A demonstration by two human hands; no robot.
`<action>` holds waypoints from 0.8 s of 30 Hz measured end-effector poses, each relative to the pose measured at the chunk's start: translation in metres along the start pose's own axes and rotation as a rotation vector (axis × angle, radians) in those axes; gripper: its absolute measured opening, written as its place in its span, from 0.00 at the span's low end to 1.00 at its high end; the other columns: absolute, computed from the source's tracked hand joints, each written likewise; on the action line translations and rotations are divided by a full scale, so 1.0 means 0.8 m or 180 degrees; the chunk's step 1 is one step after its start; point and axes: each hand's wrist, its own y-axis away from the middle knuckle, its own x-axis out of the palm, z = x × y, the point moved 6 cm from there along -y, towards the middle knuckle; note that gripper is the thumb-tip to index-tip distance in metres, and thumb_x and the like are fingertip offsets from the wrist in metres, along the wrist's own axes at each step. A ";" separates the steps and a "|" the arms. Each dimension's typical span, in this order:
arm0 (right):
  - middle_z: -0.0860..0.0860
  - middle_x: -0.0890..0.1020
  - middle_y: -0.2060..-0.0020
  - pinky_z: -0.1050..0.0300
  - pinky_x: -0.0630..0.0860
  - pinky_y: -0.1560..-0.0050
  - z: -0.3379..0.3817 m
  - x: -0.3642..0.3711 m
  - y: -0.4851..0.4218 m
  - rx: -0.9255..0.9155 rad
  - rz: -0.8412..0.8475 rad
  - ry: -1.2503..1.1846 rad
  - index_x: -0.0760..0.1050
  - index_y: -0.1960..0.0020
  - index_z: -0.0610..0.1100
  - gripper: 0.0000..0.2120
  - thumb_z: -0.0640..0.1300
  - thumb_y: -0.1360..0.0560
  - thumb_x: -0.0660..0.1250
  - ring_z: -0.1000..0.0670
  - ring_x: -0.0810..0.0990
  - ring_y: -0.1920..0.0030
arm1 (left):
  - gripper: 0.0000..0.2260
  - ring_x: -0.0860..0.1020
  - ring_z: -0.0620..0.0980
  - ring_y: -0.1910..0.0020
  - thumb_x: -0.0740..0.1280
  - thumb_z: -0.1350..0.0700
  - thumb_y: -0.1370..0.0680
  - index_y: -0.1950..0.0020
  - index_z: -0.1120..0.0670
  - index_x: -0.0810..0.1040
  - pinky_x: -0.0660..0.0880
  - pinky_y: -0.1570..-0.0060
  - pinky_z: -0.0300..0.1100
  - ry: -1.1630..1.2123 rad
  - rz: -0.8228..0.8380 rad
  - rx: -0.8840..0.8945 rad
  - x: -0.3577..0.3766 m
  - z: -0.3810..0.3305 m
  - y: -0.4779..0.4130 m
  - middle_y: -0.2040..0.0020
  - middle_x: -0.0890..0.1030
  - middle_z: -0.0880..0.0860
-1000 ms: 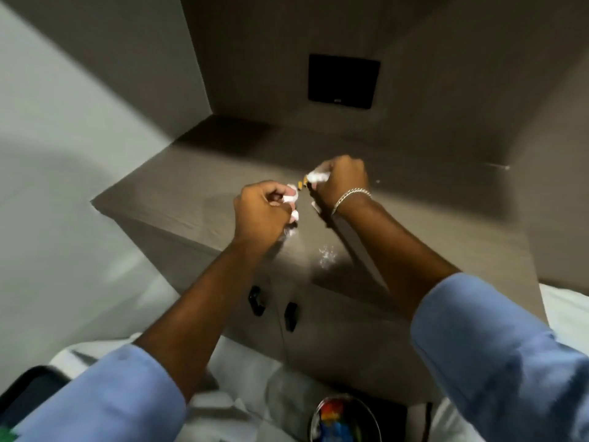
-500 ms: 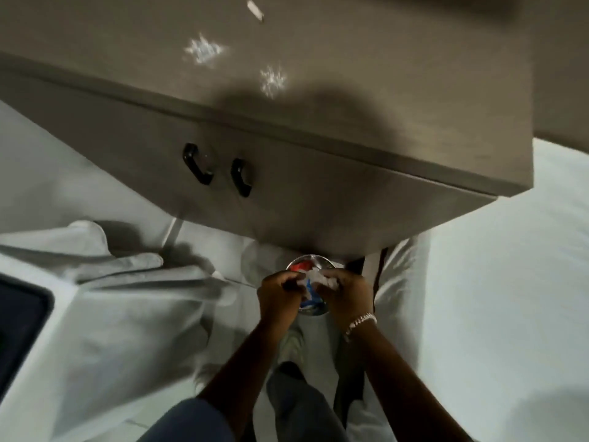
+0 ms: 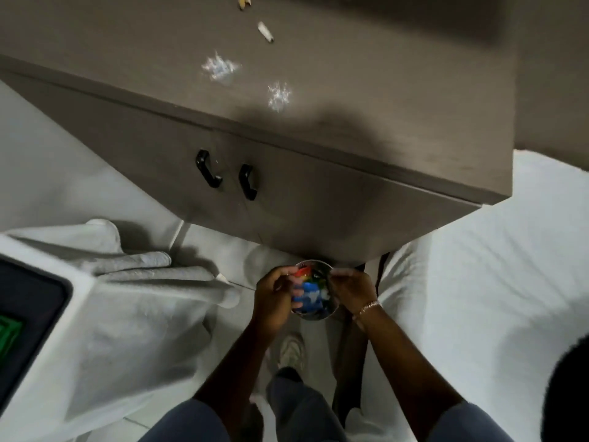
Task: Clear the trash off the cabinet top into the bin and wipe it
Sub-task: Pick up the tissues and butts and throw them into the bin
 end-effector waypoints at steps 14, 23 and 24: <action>0.47 0.86 0.61 0.60 0.77 0.54 0.480 -0.062 0.080 -0.2441 -0.0996 0.0410 0.83 0.57 0.43 0.05 0.38 0.30 0.68 0.48 0.82 0.59 | 0.11 0.82 0.59 0.63 0.61 0.69 0.23 0.50 0.58 0.81 0.80 0.62 0.50 -0.0610 -0.0601 0.2805 -0.033 -0.454 0.026 0.60 0.83 0.60; 0.40 0.84 0.52 0.53 0.79 0.52 0.564 -0.015 -0.029 -0.1946 -0.0941 0.2680 0.81 0.52 0.42 0.14 0.44 0.37 0.74 0.39 0.82 0.50 | 0.16 0.80 0.56 0.40 0.67 0.55 0.23 0.36 0.56 0.79 0.75 0.38 0.46 -0.3108 -0.0554 0.2413 0.012 -0.569 -0.120 0.39 0.82 0.58; 0.40 0.83 0.52 0.53 0.78 0.53 0.567 -0.017 -0.034 -0.1924 -0.0919 0.2669 0.81 0.53 0.42 0.14 0.46 0.36 0.74 0.39 0.82 0.51 | 0.14 0.80 0.57 0.41 0.67 0.56 0.23 0.38 0.57 0.80 0.76 0.40 0.48 -0.3400 -0.0508 0.2376 0.021 -0.573 -0.128 0.40 0.82 0.59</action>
